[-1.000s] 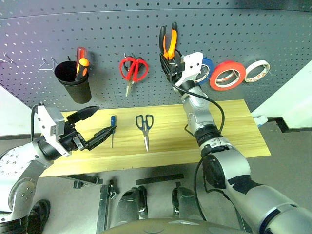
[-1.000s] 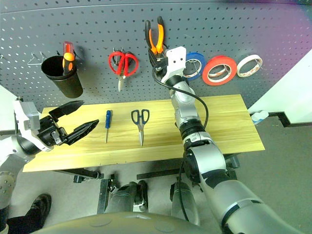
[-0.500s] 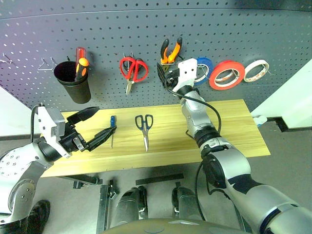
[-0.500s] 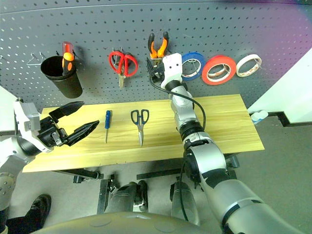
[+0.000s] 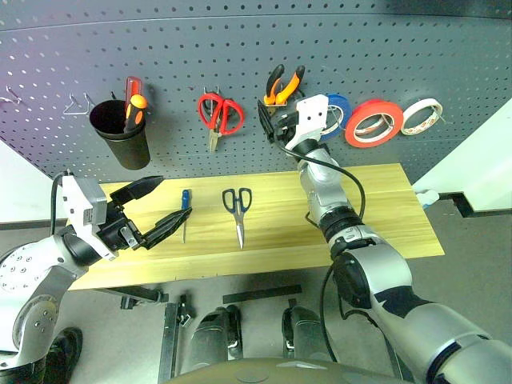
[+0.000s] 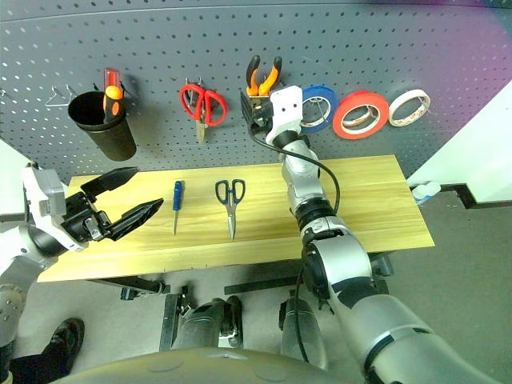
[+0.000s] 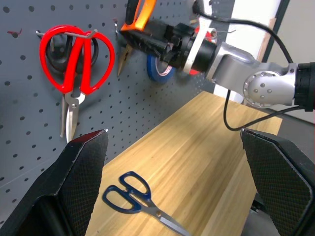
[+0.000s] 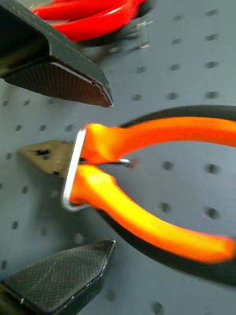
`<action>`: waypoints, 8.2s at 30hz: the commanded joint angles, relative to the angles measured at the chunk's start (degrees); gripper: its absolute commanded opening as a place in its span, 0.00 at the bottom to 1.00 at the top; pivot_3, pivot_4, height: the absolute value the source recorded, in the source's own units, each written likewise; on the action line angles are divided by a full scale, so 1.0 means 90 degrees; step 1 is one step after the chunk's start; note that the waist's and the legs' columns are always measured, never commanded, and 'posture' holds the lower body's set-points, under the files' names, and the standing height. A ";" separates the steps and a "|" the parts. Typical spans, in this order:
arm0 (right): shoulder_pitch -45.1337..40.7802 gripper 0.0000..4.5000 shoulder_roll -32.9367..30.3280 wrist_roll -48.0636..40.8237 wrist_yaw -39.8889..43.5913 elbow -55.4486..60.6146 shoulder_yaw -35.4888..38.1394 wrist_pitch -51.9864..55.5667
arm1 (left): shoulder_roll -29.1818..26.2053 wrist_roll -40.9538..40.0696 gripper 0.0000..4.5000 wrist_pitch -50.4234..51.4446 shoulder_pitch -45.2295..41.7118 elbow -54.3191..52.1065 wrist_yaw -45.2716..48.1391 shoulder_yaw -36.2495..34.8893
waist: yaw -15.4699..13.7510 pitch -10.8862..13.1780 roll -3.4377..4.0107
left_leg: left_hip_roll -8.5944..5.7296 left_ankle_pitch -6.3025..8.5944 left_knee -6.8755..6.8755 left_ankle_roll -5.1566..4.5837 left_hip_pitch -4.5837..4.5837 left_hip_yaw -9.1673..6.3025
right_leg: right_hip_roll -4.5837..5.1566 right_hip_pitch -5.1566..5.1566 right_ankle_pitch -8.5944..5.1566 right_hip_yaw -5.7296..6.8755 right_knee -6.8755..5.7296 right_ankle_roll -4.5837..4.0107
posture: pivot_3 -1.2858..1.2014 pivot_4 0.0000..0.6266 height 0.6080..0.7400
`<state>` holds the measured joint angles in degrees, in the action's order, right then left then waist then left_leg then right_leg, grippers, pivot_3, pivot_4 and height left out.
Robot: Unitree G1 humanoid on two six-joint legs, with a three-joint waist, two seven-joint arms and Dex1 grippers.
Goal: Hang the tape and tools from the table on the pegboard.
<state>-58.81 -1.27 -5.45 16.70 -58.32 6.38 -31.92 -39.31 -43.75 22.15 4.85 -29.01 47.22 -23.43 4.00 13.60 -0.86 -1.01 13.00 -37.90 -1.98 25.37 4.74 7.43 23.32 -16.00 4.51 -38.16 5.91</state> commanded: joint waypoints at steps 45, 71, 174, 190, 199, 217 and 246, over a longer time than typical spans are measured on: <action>0.3259 1.00 -0.3015 -0.3236 0.4419 0.5326 0.0322 0.4782 | -0.0147 -0.0050 1.00 0.0098 -0.0297 0.0175 0.0375 -0.0015 | -0.0010 0.0000 0.0000 | 0.0008 0.0023 -0.0002 -0.0038 -0.0002 0.0000 | 0.0024 -0.0010 0.0001 0.0001 0.0016 -0.0001 | 0.47 0.28 1.00; 0.2905 1.00 -0.4030 -0.3290 0.8000 0.4814 -0.0327 0.5663 | 0.1378 0.1898 1.00 0.0212 -0.0689 0.1647 -0.2082 0.1041 | -0.0019 0.0001 0.0002 | 0.0013 0.0059 -0.0003 -0.0052 0.0000 -0.0005 | 0.0035 -0.0023 0.0012 -0.0001 0.0059 -0.0006 | 0.46 0.31 1.00; 0.3566 1.00 -0.3998 -0.3486 0.7235 0.5986 -0.0142 0.6312 | 0.6041 0.3821 1.00 0.3593 -0.5723 0.6747 -0.7303 0.2083 | -0.0161 0.0220 -0.0017 | 0.0007 0.0090 0.0006 -0.0073 0.0073 0.0020 | 0.0046 -0.0020 0.0069 0.0029 0.0219 0.0075 | 0.42 0.46 1.00; 0.3537 1.00 -0.4190 -0.3303 0.7316 0.5890 -0.0184 0.5999 | 0.6128 0.3588 1.00 0.3674 -0.5647 0.6848 -0.7299 0.2099 | -0.0161 0.0240 -0.0010 | 0.0008 0.0090 0.0006 -0.0074 0.0073 0.0020 | 0.0048 -0.0021 0.0069 0.0029 0.0220 0.0075 | 0.41 0.48 1.00; 0.3526 1.00 -0.4177 -0.3324 0.7246 0.5919 -0.0170 0.6034 | 0.6157 0.3572 0.39 0.3793 -0.5698 0.7010 -0.7327 0.2165 | -0.0162 0.0240 -0.0008 | 0.0007 0.0091 0.0006 -0.0074 0.0073 0.0020 | 0.0050 -0.0022 0.0069 0.0029 0.0221 0.0075 | 0.41 0.48 1.00; 0.3451 1.00 -0.4300 -0.3028 0.7519 0.5572 -0.0305 0.5786 | 0.6089 0.3577 0.17 0.3996 -0.5374 0.6481 -0.7352 0.2451 | -0.0164 0.0245 -0.0007 | 0.0007 0.0091 0.0005 -0.0075 0.0073 0.0020 | 0.0051 -0.0023 0.0070 0.0029 0.0222 0.0076 | 0.42 0.48 1.00; 0.3288 1.00 -0.4182 -0.2959 0.7522 0.5329 -0.0280 0.5681 | 0.6085 0.3683 0.31 0.4331 -0.4530 0.5256 -0.7540 0.2454 | -0.0156 0.0264 0.0005 | 0.0003 0.0096 0.0007 -0.0083 0.0073 0.0023 | 0.0060 -0.0021 0.0071 0.0031 0.0229 0.0076 | 0.43 0.47 1.00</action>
<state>-28.48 -38.76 -31.72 83.86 -10.68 3.02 20.29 9.45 -10.65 59.78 -35.11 17.82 -19.49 -0.98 2.60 15.97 -0.82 -0.98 13.86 -37.84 -2.73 26.03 4.95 7.96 23.14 -15.36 4.79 -36.10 6.59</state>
